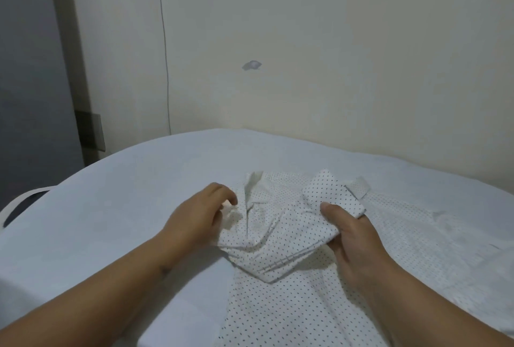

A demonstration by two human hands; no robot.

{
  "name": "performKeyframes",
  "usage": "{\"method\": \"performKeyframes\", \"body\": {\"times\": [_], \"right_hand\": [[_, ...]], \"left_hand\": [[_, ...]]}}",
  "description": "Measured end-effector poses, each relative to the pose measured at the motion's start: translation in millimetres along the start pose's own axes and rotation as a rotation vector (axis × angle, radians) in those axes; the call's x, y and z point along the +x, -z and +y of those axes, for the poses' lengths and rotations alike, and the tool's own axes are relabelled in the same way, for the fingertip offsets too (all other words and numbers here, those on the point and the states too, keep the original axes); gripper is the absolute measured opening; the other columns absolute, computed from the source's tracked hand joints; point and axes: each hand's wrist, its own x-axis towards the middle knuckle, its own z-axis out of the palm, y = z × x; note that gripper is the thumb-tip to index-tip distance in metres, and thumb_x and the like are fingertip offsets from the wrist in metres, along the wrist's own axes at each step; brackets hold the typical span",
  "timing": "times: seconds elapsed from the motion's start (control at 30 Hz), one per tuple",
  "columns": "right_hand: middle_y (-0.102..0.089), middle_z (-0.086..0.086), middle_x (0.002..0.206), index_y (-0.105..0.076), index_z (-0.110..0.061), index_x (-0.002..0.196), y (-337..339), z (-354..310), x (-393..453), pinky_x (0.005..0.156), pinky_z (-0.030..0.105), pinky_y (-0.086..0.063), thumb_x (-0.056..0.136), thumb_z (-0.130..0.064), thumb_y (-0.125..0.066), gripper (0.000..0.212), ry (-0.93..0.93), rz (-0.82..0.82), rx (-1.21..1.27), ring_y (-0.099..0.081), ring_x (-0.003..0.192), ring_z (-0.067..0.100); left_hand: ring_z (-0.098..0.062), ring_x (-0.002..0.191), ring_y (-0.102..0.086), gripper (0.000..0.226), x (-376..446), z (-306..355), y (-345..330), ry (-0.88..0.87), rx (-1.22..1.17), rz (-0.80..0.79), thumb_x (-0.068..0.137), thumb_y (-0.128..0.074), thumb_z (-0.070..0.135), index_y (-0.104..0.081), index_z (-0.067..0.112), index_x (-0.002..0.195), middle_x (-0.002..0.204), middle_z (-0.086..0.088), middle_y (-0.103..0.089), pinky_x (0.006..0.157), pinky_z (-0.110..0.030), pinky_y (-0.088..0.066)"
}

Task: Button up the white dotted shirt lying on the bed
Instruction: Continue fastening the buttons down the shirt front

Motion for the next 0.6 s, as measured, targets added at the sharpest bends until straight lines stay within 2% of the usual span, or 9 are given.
{"method": "performKeyframes", "body": {"times": [0.07,0.13,0.17,0.23,0.3,0.37,0.43,0.5,0.6], "right_hand": [[-0.073,0.012,0.111,-0.062,-0.006,0.118,4.2,-1.0,-1.6,0.098,0.049,-0.049,0.062,-0.030,-0.079,0.063,-0.001,0.001,0.039,-0.068,0.106,0.029],[-0.071,0.011,0.117,-0.068,-0.012,0.116,7.0,-7.7,-4.7,0.102,0.048,-0.046,0.068,-0.027,-0.077,0.051,0.022,-0.103,0.068,-0.065,0.112,0.030],[-0.071,0.013,0.117,-0.071,-0.014,0.113,8.2,-12.8,-7.1,0.100,0.048,-0.048,0.071,-0.021,-0.075,0.043,0.019,-0.197,0.060,-0.064,0.113,0.032],[-0.067,0.023,0.120,-0.069,-0.008,0.116,11.2,-25.3,-12.9,0.098,0.050,-0.050,0.073,-0.009,-0.068,0.043,-0.048,-0.429,-0.023,-0.061,0.115,0.039],[-0.064,0.028,0.121,-0.064,-0.001,0.120,16.7,-36.0,-18.0,0.101,0.050,-0.047,0.074,-0.003,-0.066,0.046,-0.092,-0.648,-0.229,-0.059,0.116,0.043],[-0.067,0.023,0.117,-0.065,-0.002,0.117,18.5,-46.1,-25.3,0.098,0.044,-0.049,0.074,-0.005,-0.069,0.042,-0.063,-0.759,-0.461,-0.062,0.113,0.039],[-0.072,0.012,0.106,-0.071,-0.006,0.106,13.0,-57.6,-35.5,0.086,0.035,-0.053,0.077,-0.006,-0.070,0.030,-0.016,-0.837,-0.600,-0.068,0.101,0.029],[-0.071,0.003,0.093,-0.075,-0.016,0.093,3.1,-72.4,-49.7,0.079,0.030,-0.051,0.078,-0.008,-0.071,0.017,0.052,-0.927,-0.706,-0.067,0.089,0.020],[-0.066,-0.010,0.094,-0.074,-0.029,0.090,-9.2,-89.8,-69.8,0.085,0.033,-0.048,0.081,-0.017,-0.070,0.016,0.284,-1.041,-0.995,-0.063,0.094,0.013]], "left_hand": [[-0.003,0.081,-0.055,0.029,8.3,-11.6,-1.7,0.080,0.005,-0.102,0.096,-0.050,0.015,-0.056,0.033,0.117,0.114,0.014,-0.059,0.068,-0.019,-0.043],[-0.003,0.082,-0.054,0.040,11.8,-17.4,-4.9,0.106,0.061,-0.311,0.095,-0.053,0.024,-0.045,0.040,0.130,0.115,0.014,-0.058,0.068,-0.017,-0.042],[-0.005,0.086,-0.054,0.049,11.9,-17.6,-6.0,0.104,0.119,-0.401,0.094,-0.055,0.024,-0.038,0.043,0.135,0.115,0.013,-0.056,0.071,-0.020,-0.045],[-0.010,0.086,-0.055,0.062,13.4,-14.6,-4.5,0.080,0.238,-0.488,0.093,-0.054,0.021,-0.026,0.048,0.141,0.111,0.010,-0.051,0.075,-0.028,-0.050],[-0.013,0.080,-0.054,0.064,14.8,-9.8,-5.1,0.012,0.349,-0.524,0.093,-0.052,0.018,-0.024,0.051,0.141,0.107,0.010,-0.048,0.068,-0.029,-0.048],[-0.016,0.083,-0.057,0.047,17.2,-4.8,-6.6,-0.012,0.420,-0.545,0.095,-0.050,0.023,-0.038,0.048,0.133,0.108,0.009,-0.052,0.066,-0.027,-0.044],[-0.017,0.087,-0.059,0.027,21.4,-2.0,-8.1,0.032,0.422,-0.522,0.097,-0.045,0.028,-0.049,0.035,0.122,0.107,0.006,-0.058,0.067,-0.027,-0.043],[-0.017,0.081,-0.059,0.017,25.5,-1.0,-8.5,0.152,0.308,-0.449,0.096,-0.041,0.024,-0.052,0.025,0.109,0.097,0.003,-0.065,0.064,-0.027,-0.042],[-0.015,0.066,-0.062,0.015,32.4,-3.1,-4.3,0.371,0.027,-0.259,0.094,-0.037,0.017,-0.052,0.020,0.097,0.075,0.002,-0.067,0.058,-0.030,-0.049]]}}
